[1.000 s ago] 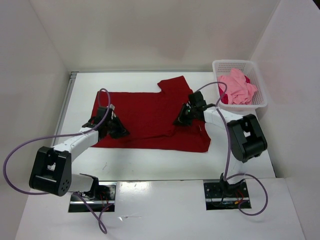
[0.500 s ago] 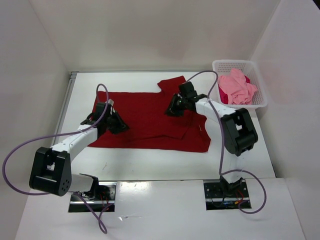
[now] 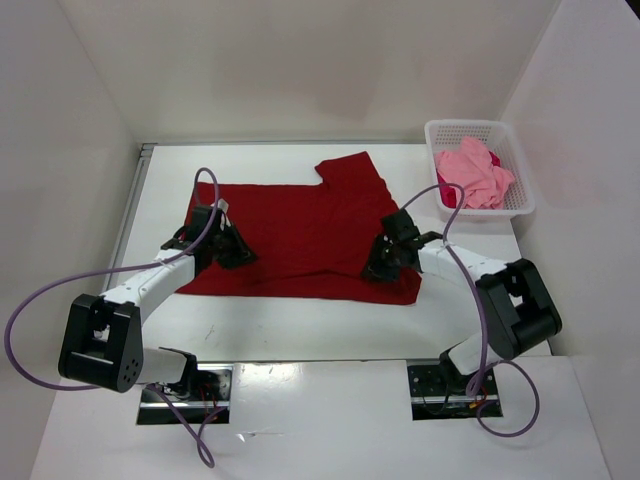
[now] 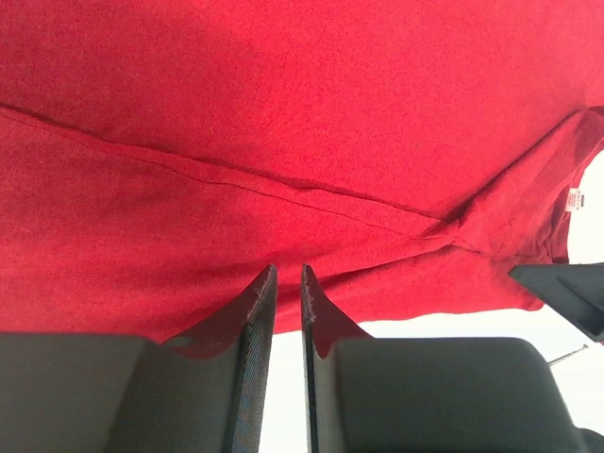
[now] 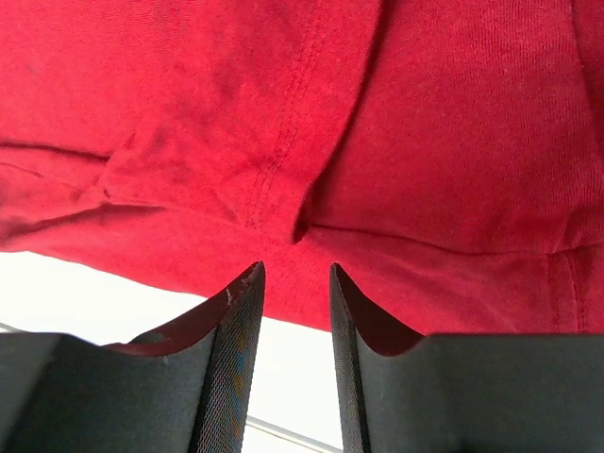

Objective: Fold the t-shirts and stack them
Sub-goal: Fold the flattened tshirt in 1/3 of the way

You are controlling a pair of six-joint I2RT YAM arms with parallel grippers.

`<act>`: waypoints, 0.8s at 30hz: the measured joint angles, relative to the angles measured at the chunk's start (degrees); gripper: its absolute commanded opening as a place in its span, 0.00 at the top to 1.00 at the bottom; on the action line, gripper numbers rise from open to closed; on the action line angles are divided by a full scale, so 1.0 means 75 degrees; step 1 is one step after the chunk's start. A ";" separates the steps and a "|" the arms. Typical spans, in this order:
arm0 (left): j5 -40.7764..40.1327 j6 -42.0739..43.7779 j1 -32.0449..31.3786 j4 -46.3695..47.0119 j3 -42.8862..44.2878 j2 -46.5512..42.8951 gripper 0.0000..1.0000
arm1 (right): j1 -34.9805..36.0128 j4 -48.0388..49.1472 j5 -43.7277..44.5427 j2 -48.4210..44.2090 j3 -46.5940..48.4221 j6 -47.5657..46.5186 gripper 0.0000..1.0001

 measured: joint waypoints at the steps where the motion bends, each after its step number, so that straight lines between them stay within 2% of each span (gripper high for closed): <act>1: 0.0000 0.0029 0.0000 0.0000 0.0000 0.0000 0.77 | 0.0000 0.0020 0.0000 0.0047 -0.0003 0.0003 0.60; 5: 0.0000 0.0050 0.0000 0.0003 0.0000 0.0000 0.76 | 0.0000 0.0160 -0.0003 0.0361 -0.0003 0.0000 0.60; 12: 0.0003 0.0044 0.0000 0.0009 -0.0017 -0.0015 0.76 | 0.0000 0.0291 -0.0055 0.0746 0.0125 0.0000 0.68; 18: 0.0006 0.0038 0.0000 0.0000 -0.0085 -0.0076 0.76 | 0.0000 0.0335 -0.0085 0.1014 0.0396 -0.0003 0.68; 24: 0.0006 0.0029 0.0000 0.0003 -0.0111 -0.0152 0.76 | 0.0000 0.0344 -0.0076 0.1043 0.0466 -0.0003 0.63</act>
